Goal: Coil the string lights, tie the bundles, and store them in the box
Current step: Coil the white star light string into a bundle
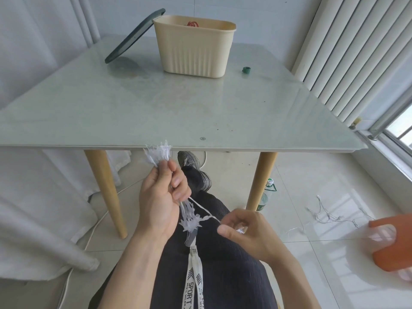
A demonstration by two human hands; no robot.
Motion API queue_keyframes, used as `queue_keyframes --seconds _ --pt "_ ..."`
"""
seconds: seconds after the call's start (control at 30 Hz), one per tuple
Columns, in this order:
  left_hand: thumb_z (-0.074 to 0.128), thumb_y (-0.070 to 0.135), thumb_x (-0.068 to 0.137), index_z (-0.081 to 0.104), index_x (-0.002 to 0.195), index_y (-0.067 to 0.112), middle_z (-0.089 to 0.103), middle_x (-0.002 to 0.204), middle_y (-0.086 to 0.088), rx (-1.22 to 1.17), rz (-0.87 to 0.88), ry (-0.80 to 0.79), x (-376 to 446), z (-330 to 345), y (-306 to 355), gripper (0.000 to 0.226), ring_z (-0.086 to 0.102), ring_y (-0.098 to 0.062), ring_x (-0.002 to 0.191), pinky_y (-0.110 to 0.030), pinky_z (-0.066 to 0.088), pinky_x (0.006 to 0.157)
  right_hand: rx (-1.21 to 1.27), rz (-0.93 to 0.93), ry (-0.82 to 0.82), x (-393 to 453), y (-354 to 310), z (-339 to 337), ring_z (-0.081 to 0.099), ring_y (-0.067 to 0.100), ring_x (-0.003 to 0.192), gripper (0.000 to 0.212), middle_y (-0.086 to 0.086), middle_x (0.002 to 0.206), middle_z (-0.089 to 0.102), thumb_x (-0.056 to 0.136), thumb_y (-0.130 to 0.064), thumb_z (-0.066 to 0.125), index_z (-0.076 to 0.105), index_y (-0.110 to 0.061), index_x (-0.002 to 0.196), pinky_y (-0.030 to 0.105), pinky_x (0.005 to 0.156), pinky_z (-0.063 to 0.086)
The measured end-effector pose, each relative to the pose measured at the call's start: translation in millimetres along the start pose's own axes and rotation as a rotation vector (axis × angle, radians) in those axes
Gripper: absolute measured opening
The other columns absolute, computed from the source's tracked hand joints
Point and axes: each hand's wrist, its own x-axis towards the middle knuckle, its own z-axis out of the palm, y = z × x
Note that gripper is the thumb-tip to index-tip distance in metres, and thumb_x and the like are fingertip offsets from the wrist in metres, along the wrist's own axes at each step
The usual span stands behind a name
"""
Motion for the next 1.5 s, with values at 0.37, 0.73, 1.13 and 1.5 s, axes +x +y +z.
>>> queue_keyframes --seconds 0.37,0.73,1.13,1.5 --pt "0.032 0.019 0.109 0.049 0.077 0.018 0.03 0.056 0.005 -0.019 -0.023 0.087 4.0 -8.3 3.3 0.036 0.022 -0.008 0.038 -0.021 0.027 0.038 -0.018 0.193 0.257 -1.7 50.1 -33.5 0.066 0.0 0.091 0.022 -0.015 0.09 0.073 0.089 -0.044 0.069 0.072 -0.027 0.075 0.026 0.085 0.047" --pt "0.032 0.02 0.109 0.048 0.078 0.018 0.032 0.056 0.006 -0.015 -0.012 0.152 10.6 -13.5 -2.3 0.034 0.023 -0.008 0.038 -0.021 0.027 0.039 0.082 0.262 0.157 -10.7 64.8 -36.5 0.072 0.019 0.073 0.014 -0.002 0.074 0.075 0.097 -0.023 0.064 0.074 -0.018 0.088 0.034 0.07 0.053" --pt "0.033 0.02 0.109 0.047 0.079 0.017 0.032 0.056 0.006 0.022 -0.041 0.181 11.7 -16.5 -5.9 0.033 0.022 -0.008 0.038 -0.021 0.024 0.039 0.486 0.233 0.322 -11.5 60.8 -39.1 0.072 0.033 0.093 0.022 0.009 0.102 0.076 0.101 -0.011 0.055 0.075 -0.014 0.11 0.048 0.075 0.063" --pt "0.033 0.02 0.109 0.047 0.078 0.017 0.033 0.055 0.006 0.015 -0.042 0.188 12.6 -20.6 -6.3 0.034 0.022 -0.008 0.038 -0.021 0.024 0.038 0.582 0.322 0.363 -9.6 67.9 -34.6 0.075 0.022 0.091 0.041 -0.008 0.125 0.062 0.102 -0.004 0.052 0.052 -0.021 0.139 0.046 0.072 0.063"
